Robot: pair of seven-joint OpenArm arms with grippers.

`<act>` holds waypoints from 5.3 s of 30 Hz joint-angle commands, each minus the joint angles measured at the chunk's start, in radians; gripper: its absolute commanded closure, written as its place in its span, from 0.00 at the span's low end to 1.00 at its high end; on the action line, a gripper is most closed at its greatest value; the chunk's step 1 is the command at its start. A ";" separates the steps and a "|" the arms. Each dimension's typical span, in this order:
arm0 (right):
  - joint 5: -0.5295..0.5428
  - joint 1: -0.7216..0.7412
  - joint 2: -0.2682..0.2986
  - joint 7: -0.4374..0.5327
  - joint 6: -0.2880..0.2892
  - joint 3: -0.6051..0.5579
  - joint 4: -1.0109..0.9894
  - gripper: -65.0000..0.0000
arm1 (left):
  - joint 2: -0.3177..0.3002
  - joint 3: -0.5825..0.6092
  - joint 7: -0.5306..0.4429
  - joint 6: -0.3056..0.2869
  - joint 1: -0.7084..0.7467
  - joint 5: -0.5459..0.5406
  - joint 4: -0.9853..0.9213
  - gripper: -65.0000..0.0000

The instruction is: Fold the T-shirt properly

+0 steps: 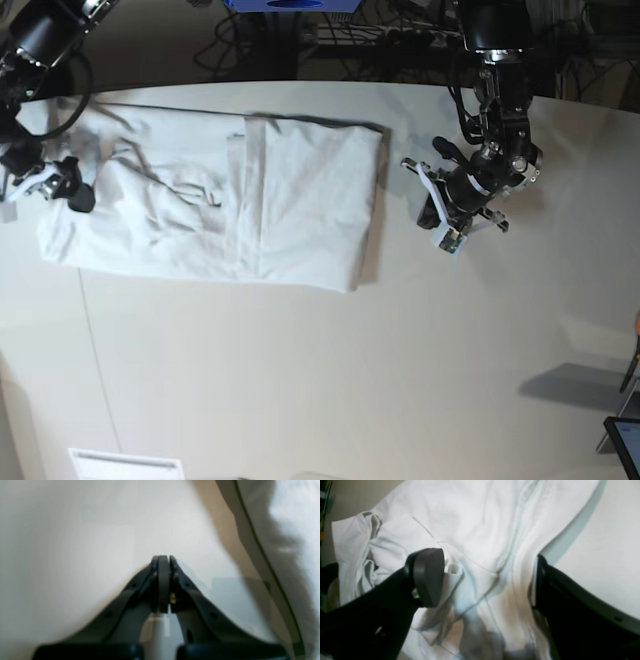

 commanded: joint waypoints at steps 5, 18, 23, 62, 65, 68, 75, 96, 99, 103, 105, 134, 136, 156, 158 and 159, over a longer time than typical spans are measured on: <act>-0.044 -0.045 0.006 -0.068 -0.009 -0.006 0.000 0.32 | -0.002 0.000 0.020 -0.009 -0.004 0.010 0.002 1.00; -0.042 -0.068 0.004 -0.100 -0.009 -0.075 0.000 0.64 | 0.044 0.073 0.020 -0.009 -0.005 0.012 0.002 1.00; -0.045 -0.068 0.011 -0.100 -0.009 -0.076 0.000 0.94 | 0.047 0.076 0.020 -0.009 -0.004 0.012 0.002 1.00; -0.048 -0.018 0.049 0.003 -0.565 -0.547 0.631 1.00 | 0.194 0.233 0.024 -0.009 -0.163 0.020 -0.135 1.00; -0.064 -0.022 0.050 0.026 -0.593 -0.609 0.632 1.00 | 0.198 0.233 0.026 -0.009 -0.171 0.020 -0.135 1.00; -0.120 -0.018 0.050 0.038 -0.625 -0.687 0.632 1.00 | 0.213 0.233 0.047 -0.009 -0.188 0.020 -0.145 1.00; -0.189 -0.022 0.049 0.041 -0.696 -0.811 0.657 1.00 | 0.233 0.231 0.067 -0.009 -0.214 0.021 -0.175 1.00; -0.196 -0.018 0.132 0.208 -1.009 -1.164 0.681 1.00 | 0.233 0.233 0.067 -0.009 -0.210 0.020 -0.178 1.00; -0.196 0.002 0.144 0.220 -1.075 -1.209 0.675 1.00 | 0.233 0.233 0.067 -0.009 -0.206 0.020 -0.178 1.00; -0.197 0.018 0.169 0.220 -1.145 -1.255 0.675 1.00 | 0.233 0.234 0.066 -0.009 -0.205 0.020 -0.178 1.00; -0.197 0.028 0.175 0.225 -1.157 -1.264 0.675 1.00 | 0.233 0.234 0.067 -0.009 -0.205 0.020 -0.178 1.00; -0.272 0.065 0.090 0.294 -1.156 -1.364 0.681 0.50 | 0.201 0.222 0.061 -0.009 -0.211 0.020 -0.213 1.00; -0.266 0.067 0.089 0.309 -1.154 -1.365 0.681 0.50 | 0.190 0.220 0.061 -0.009 -0.213 0.018 -0.210 1.00; -0.272 0.120 0.032 0.340 -1.048 -1.356 0.689 0.57 | 0.018 0.029 0.069 -0.009 -0.111 0.009 0.054 1.00; -0.272 0.119 0.055 0.375 -1.048 -1.354 0.689 0.71 | -0.002 0.029 0.069 -0.009 -0.081 0.009 0.095 1.00; -0.272 0.117 0.064 0.389 -1.048 -1.354 0.689 0.79 | -0.008 0.029 0.069 -0.009 -0.067 0.009 0.111 1.00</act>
